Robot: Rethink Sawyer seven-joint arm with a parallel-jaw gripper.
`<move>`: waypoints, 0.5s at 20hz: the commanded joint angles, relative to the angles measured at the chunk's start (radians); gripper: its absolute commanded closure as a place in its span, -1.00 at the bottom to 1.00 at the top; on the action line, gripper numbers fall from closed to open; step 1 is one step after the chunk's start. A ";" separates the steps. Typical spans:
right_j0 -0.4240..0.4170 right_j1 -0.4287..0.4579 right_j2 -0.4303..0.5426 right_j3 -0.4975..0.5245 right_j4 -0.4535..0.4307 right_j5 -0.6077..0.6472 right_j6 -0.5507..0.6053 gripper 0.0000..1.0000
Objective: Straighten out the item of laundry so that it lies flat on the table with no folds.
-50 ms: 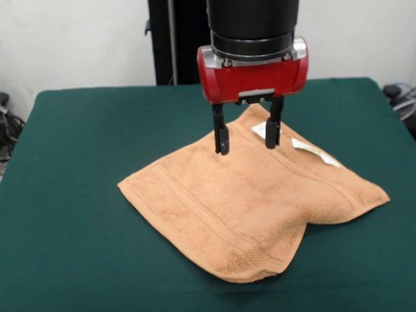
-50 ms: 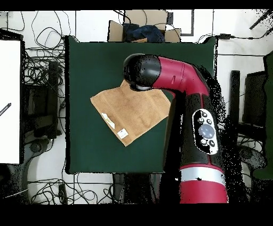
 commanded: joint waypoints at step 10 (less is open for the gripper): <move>-0.009 0.001 -0.013 0.203 0.000 -0.085 0.186 -1.00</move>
